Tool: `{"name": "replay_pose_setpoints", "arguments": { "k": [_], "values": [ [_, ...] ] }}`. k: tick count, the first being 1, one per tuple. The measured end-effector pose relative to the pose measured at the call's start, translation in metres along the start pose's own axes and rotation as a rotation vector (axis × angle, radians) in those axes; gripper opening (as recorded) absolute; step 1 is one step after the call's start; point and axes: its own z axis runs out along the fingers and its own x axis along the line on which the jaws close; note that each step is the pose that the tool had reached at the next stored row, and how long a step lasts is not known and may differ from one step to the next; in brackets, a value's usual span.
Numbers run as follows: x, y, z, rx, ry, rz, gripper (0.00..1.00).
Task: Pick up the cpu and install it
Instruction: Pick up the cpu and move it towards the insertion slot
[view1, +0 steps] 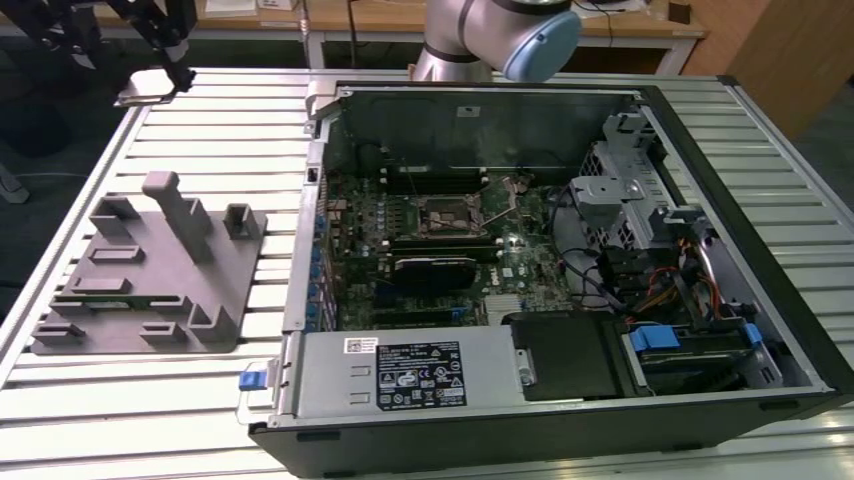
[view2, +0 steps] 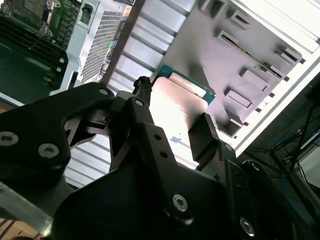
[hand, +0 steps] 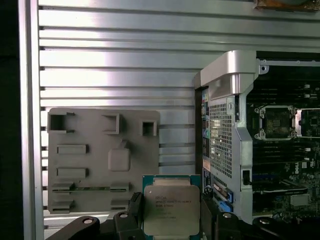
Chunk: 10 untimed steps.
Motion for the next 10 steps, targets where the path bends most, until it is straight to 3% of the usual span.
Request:
{"name": "replay_pose_setpoints", "arguments": {
  "k": [10],
  "values": [
    [-0.0217, 0.0007, 0.0025, 0.0, 0.0002, 0.0, 0.55]
  ]
}}
